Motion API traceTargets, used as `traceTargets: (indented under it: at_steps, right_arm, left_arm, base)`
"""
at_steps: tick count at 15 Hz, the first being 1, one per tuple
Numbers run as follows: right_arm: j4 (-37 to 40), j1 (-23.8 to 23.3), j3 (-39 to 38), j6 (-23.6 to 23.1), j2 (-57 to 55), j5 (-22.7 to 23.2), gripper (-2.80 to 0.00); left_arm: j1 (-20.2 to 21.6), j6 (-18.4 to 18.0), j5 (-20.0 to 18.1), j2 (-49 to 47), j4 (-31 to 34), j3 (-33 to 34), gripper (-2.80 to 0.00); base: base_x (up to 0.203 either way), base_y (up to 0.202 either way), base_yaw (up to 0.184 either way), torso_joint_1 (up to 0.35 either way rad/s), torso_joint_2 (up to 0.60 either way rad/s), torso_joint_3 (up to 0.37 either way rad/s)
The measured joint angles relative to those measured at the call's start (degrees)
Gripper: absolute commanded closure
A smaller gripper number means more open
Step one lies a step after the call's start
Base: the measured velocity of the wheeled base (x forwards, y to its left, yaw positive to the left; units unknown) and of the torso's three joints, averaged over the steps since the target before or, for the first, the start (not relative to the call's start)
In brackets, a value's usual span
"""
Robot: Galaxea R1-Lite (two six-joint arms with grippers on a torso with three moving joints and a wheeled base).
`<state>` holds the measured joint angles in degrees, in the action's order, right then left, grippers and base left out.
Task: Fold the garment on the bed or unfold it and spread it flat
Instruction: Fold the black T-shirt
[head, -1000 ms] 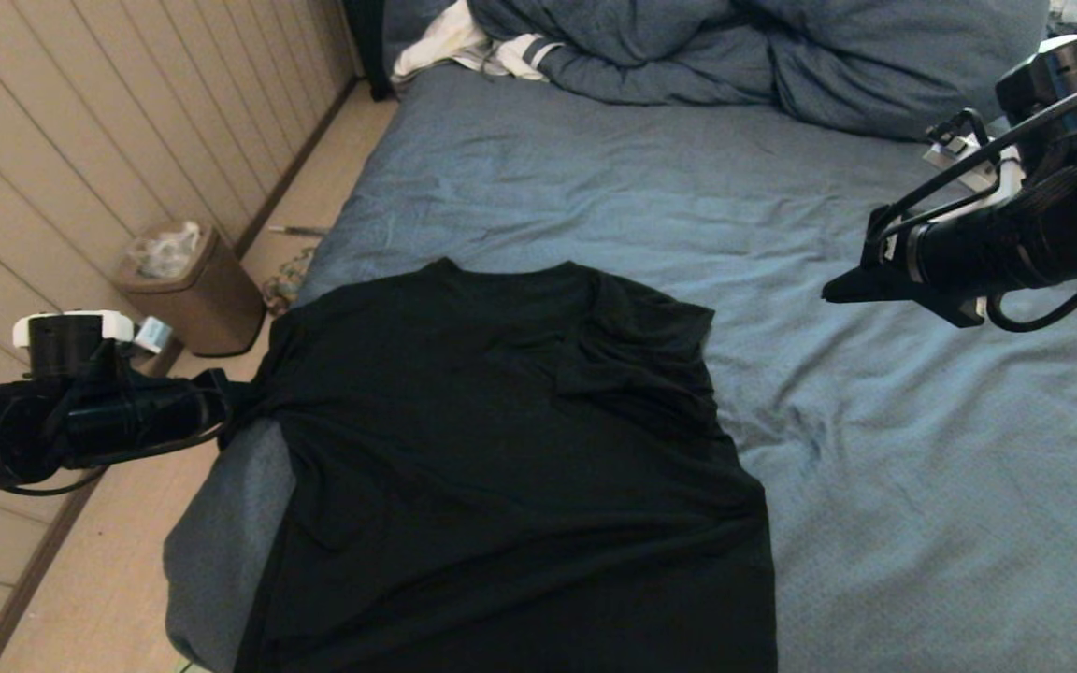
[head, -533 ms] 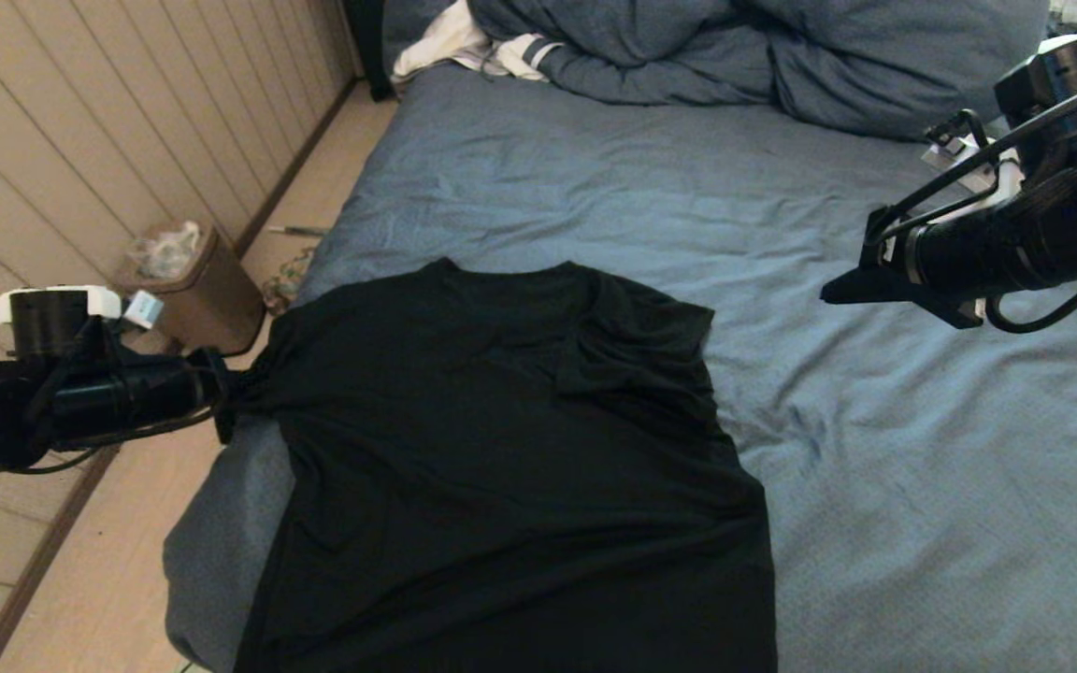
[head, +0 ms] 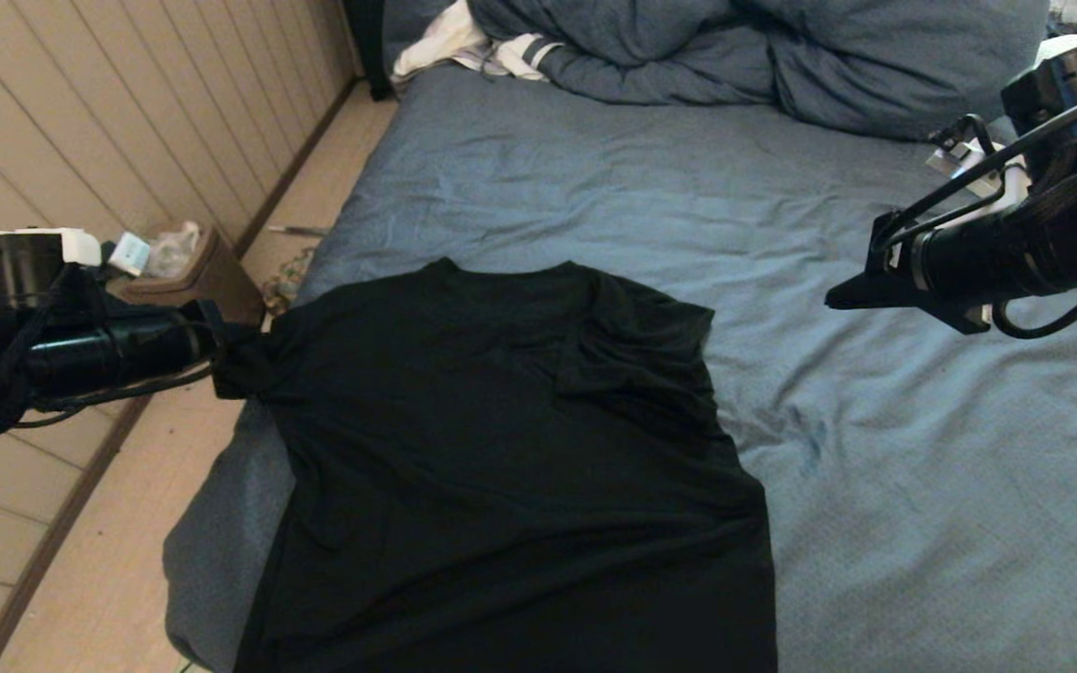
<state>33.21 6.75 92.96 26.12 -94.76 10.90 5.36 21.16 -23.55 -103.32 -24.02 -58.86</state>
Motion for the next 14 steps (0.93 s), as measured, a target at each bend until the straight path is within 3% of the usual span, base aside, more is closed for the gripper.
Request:
traceTargets:
  at_steps: [4,8,11,14]
  right_arm:
    - [0.3,1.6,-0.2,0.7,1.8,1.3,0.0]
    - [0.0,3.3,-1.9,0.6,3.8,2.5,0.0]
    - [-0.7,3.4,-4.6,0.5,4.0,7.0,0.0]
    - [-6.3,3.3,-8.3,0.4,3.9,11.2,0.0]
  left_arm:
    - [-7.8,-1.0,2.7,2.8,4.6,-3.1,0.0]
    - [-19.1,-3.5,11.6,4.2,5.1,-2.4,0.0]
    - [-26.4,-5.6,16.8,5.6,4.9,1.4,0.0]
    - [-30.5,-8.3,17.5,5.1,3.0,4.8,0.0]
  base:
    - [0.0,0.0,0.0,0.0,0.0,0.0]
    - [0.0,0.0,0.0,0.0,0.0,0.0]
    - [0.0,0.0,0.0,0.0,0.0,0.0]
    - [0.0,0.0,0.0,0.0,0.0,0.0]
